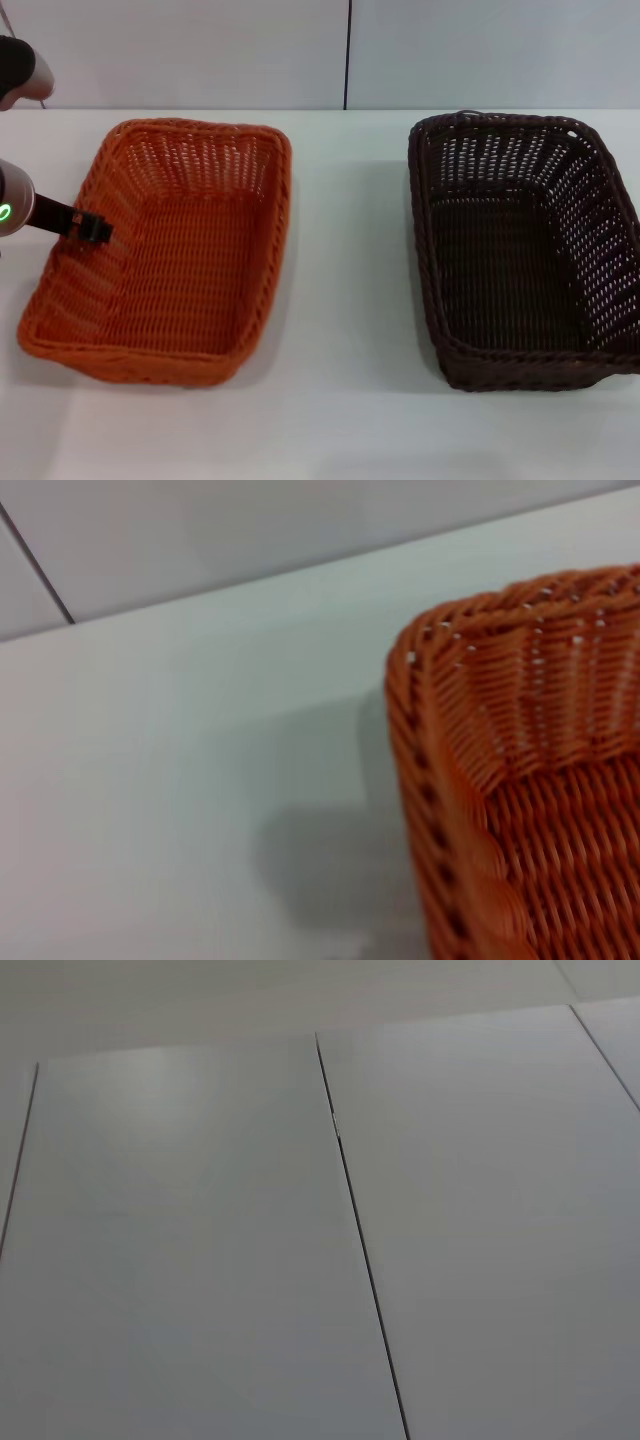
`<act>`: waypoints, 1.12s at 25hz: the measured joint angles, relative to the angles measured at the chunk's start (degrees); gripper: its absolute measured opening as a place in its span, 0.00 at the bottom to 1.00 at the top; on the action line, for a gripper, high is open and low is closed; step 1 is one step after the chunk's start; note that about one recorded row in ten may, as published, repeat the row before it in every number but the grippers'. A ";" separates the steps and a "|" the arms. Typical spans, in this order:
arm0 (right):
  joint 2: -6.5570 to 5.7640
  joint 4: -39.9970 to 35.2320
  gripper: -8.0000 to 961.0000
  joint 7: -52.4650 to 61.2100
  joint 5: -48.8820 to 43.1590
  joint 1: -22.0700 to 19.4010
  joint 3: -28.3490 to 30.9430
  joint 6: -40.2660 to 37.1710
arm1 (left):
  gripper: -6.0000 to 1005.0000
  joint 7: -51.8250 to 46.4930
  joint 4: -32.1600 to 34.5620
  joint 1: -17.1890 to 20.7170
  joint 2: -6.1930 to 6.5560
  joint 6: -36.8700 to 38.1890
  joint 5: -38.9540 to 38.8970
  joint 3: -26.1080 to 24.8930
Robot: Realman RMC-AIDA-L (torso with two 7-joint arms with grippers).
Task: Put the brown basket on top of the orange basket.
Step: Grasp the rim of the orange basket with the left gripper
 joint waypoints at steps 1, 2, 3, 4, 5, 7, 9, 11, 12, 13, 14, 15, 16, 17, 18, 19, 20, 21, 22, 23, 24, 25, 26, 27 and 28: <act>0.00 0.03 0.85 0.00 -0.03 0.00 0.00 0.00 | 0.67 0.00 0.37 -0.18 0.00 -0.04 0.16 -0.12; 0.00 0.06 0.85 0.00 -0.05 -0.01 0.00 -0.01 | 0.63 0.00 0.37 -0.18 0.00 -0.04 0.16 -0.12; 0.00 0.07 0.85 0.00 -0.06 -0.02 0.00 -0.05 | 0.60 0.00 0.37 -0.18 0.00 -0.04 0.16 -0.12; 0.00 0.07 0.85 0.00 -0.07 -0.02 0.00 -0.12 | 0.56 0.00 0.37 -0.18 0.00 -0.04 0.16 -0.12; 0.00 0.07 0.85 0.00 -0.08 -0.03 0.00 -0.18 | 0.52 0.02 0.45 -0.23 0.00 -0.10 0.31 -0.15; 0.00 0.07 0.85 0.00 -0.09 -0.04 0.00 -0.19 | 0.45 0.04 0.20 -0.15 -0.01 -0.26 0.35 -0.02; 0.00 0.07 0.85 0.00 -0.10 -0.04 0.00 -0.19 | 0.38 0.05 0.11 -0.15 0.00 -0.44 0.36 0.04; 0.00 0.06 0.85 0.00 -0.12 -0.04 0.01 -0.14 | 0.31 0.45 -0.23 -0.28 -0.01 -0.99 0.38 0.14; 0.00 0.06 0.85 0.00 -0.13 -0.02 0.01 -0.11 | 0.30 0.89 -0.76 -0.34 -0.01 -1.48 0.38 0.18; 0.00 0.06 0.85 0.00 -0.14 0.01 0.01 -0.08 | 0.29 0.89 -0.76 -0.34 -0.01 -1.48 0.38 0.18; 0.00 0.06 0.85 0.00 -0.15 0.10 0.00 -0.07 | 0.28 0.89 -0.76 -0.34 -0.01 -1.48 0.38 0.18; 0.00 0.06 0.85 0.00 -0.16 0.22 0.01 -0.07 | 0.27 1.54 -1.50 -0.42 -0.01 -2.10 0.39 0.22; 0.00 0.06 0.85 0.00 -0.16 0.22 0.01 -0.07 | 0.27 2.23 -2.25 -0.50 -0.02 -2.55 0.36 0.23; -0.02 0.06 0.85 0.00 -0.16 0.27 0.01 -0.08 | 0.27 2.61 -2.91 -0.50 -0.01 -2.74 0.35 0.23; -0.03 0.05 0.85 0.00 -0.16 0.29 0.00 -0.11 | 0.26 3.03 -4.13 -0.29 -0.02 -2.83 0.34 0.34; -0.06 0.02 0.85 0.00 -0.16 0.31 0.01 -0.15 | 0.26 3.03 -4.13 -0.29 -0.02 -2.83 0.34 0.34; -0.07 -0.03 0.85 0.01 -0.16 0.31 0.07 -0.26 | 0.26 3.97 -6.28 0.40 -0.01 -3.01 0.35 0.80; -0.07 -0.03 0.85 0.01 -0.16 0.31 0.07 -0.26 | 0.25 4.77 -7.30 0.69 0.00 -3.32 0.35 0.99; -0.07 -0.10 0.85 0.08 -0.16 0.31 0.12 -0.36 | 0.25 5.38 -7.95 0.87 0.01 -3.55 0.34 1.13; -0.08 -0.18 0.85 0.35 -0.16 0.31 0.19 -0.43 | 0.25 6.61 -9.05 1.04 0.03 -4.20 0.34 1.15; -0.08 -0.32 0.85 0.78 -0.16 0.31 0.31 -0.51 | 0.25 7.98 -10.15 1.17 0.05 -4.93 0.35 1.11; -0.10 -0.51 0.85 1.87 -0.14 0.25 0.48 -0.60 | 0.24 11.46 -13.25 1.33 0.08 -7.02 0.24 0.70; -0.10 -0.51 0.85 1.87 -0.14 0.25 0.48 -0.60 | 0.24 11.46 -13.25 1.33 0.08 -7.02 0.24 0.70; -0.13 -0.55 0.85 2.31 -0.08 0.21 0.56 -0.62 | 0.23 13.19 -14.76 1.36 0.08 -8.07 -0.01 0.51; -0.15 -0.64 0.85 2.63 -0.01 0.18 0.57 -0.66 | 0.22 14.63 -16.05 1.39 0.07 -8.98 -0.14 0.37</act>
